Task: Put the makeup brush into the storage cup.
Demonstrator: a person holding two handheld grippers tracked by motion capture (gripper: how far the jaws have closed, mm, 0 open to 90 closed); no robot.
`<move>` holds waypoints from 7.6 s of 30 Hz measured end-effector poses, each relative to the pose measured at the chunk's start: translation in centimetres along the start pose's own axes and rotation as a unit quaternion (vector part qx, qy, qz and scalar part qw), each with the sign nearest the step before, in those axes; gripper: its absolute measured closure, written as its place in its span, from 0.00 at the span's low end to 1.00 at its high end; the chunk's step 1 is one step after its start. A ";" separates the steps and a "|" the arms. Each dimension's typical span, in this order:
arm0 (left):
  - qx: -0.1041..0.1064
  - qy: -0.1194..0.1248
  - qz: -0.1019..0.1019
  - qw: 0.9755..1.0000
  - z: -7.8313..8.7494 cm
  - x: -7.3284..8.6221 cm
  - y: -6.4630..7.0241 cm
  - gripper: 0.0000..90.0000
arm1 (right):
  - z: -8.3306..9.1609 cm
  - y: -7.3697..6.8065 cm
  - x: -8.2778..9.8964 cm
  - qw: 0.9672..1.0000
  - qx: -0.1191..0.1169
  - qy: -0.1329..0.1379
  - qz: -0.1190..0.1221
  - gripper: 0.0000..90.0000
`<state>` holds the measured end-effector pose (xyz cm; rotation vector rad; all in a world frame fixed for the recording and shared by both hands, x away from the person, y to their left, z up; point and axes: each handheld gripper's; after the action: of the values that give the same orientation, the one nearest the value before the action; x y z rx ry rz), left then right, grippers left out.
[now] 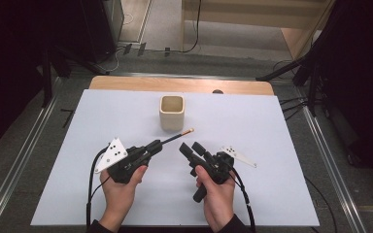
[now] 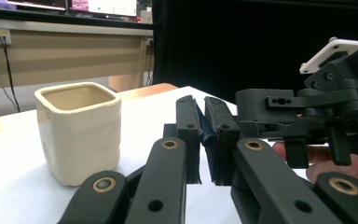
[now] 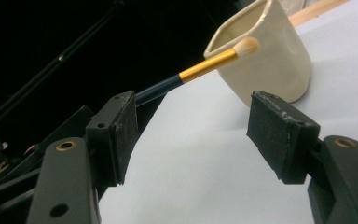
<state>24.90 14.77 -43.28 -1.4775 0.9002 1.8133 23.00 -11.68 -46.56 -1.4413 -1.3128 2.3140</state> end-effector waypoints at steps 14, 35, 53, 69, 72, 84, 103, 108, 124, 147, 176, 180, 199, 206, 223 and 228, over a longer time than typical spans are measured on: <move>0.001 -0.001 -0.007 1.000 -1.0 1.2 1.6 0.95 | -0.3 0.8 0.2 0.997 -0.027 0.007 -0.078 0.36; 0.020 -0.011 -0.026 0.999 -2.0 2.1 3.8 0.95 | -0.1 2.4 0.3 0.983 -0.072 -0.002 -0.167 0.55; 0.047 -0.048 0.002 0.998 -2.7 2.4 3.4 0.63 | 0.7 3.1 0.0 0.983 -0.085 0.011 -0.164 0.93; 0.041 -0.103 -0.018 0.994 -3.1 2.0 3.5 0.63 | 0.9 -0.4 -0.7 0.997 -0.052 0.003 0.060 0.94; 0.040 -0.109 -0.021 0.993 -3.2 2.0 3.6 0.63 | 0.9 -0.9 -0.6 0.994 -0.052 -0.001 0.091 0.94; 0.027 -0.128 -0.032 0.991 -3.6 2.0 4.0 0.67 | 0.6 -2.9 0.0 0.979 -0.046 -0.017 0.197 0.93; 0.038 -0.129 -0.018 0.991 -3.4 1.6 3.8 0.82 | 0.2 -3.9 0.7 0.968 -0.048 -0.041 0.245 0.93; 0.044 -0.136 -0.018 0.990 -3.4 1.6 3.8 0.93 | 0.1 -3.9 0.8 0.968 -0.049 -0.043 0.242 0.93; 0.047 -0.147 0.003 0.988 -3.5 2.2 3.4 0.93 | 0.4 -3.6 0.0 0.973 -0.055 -0.036 0.222 0.94; 0.015 -0.141 0.014 0.990 -2.5 1.6 1.6 0.93 | 0.7 -2.4 -1.1 0.964 -0.033 0.006 0.262 0.21; -0.012 -0.118 0.018 0.993 -1.2 0.6 -0.5 0.93 | 7.2 5.5 -4.1 0.948 0.080 0.016 0.309 0.00; -0.015 -0.112 0.022 0.993 -0.9 0.3 -0.8 0.93 | 8.4 6.6 -4.4 0.947 0.090 0.013 0.309 0.00; -0.036 -0.097 0.033 0.994 -1.4 -0.7 -2.7 0.93 | 12.1 9.7 -5.0 0.941 0.131 0.003 0.313 0.00; -0.042 -0.093 0.032 0.994 -1.8 -1.4 -3.5 0.93 | 12.9 10.4 -4.9 0.941 0.133 -0.002 0.312 0.00; -0.047 -0.082 0.039 0.995 -3.7 -3.6 -5.7 0.93 | 13.2 10.5 -4.7 0.941 0.132 -0.009 0.310 0.00; -0.046 -0.082 0.035 0.995 -4.6 -4.4 -6.0 0.93 | 13.1 10.5 -4.6 0.943 0.128 -0.011 0.308 0.00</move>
<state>33.11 14.19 -40.31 -1.3427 0.8059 2.0195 18.77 -28.44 -48.72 -1.9333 -0.5650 2.7283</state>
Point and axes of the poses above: each handheld gripper's, and its own axes: z roughly backward along the jaws, x roughly out of its underside, y roughly to its right, and after that the axes turned 1 degree about x, right-handed
